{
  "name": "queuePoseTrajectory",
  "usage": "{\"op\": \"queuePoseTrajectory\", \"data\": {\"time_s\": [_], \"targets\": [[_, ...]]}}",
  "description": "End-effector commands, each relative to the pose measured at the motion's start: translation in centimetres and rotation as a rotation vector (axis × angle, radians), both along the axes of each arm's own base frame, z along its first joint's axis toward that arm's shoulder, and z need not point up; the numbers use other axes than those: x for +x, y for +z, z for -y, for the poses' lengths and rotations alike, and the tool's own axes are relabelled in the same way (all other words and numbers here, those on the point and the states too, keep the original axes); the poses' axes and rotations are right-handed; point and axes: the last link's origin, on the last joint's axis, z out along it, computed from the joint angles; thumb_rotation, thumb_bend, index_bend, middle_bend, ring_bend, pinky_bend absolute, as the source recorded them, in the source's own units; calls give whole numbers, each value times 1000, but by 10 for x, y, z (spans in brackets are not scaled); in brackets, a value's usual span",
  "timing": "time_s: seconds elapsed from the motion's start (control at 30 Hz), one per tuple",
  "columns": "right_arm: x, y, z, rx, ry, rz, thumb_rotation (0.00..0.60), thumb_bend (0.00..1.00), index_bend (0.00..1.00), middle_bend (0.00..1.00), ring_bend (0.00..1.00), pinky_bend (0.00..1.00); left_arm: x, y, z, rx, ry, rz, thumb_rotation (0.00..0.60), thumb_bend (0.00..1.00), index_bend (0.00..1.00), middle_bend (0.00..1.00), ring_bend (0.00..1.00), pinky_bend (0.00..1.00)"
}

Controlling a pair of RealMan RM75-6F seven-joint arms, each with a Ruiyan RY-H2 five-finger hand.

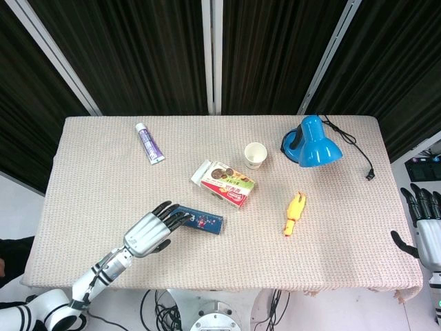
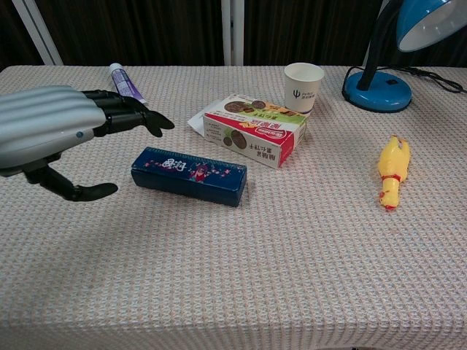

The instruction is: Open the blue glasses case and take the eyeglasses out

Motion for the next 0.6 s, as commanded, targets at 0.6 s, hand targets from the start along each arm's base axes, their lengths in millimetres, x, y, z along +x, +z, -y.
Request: {"op": "queuePoseTrajectory", "data": {"time_s": [0.6], "targets": [[-5, -3, 3, 11, -31, 1, 600, 192, 0, 0, 0, 0, 21, -47, -30, -60, 32, 14, 600, 354, 116, 213, 89, 138]]}}
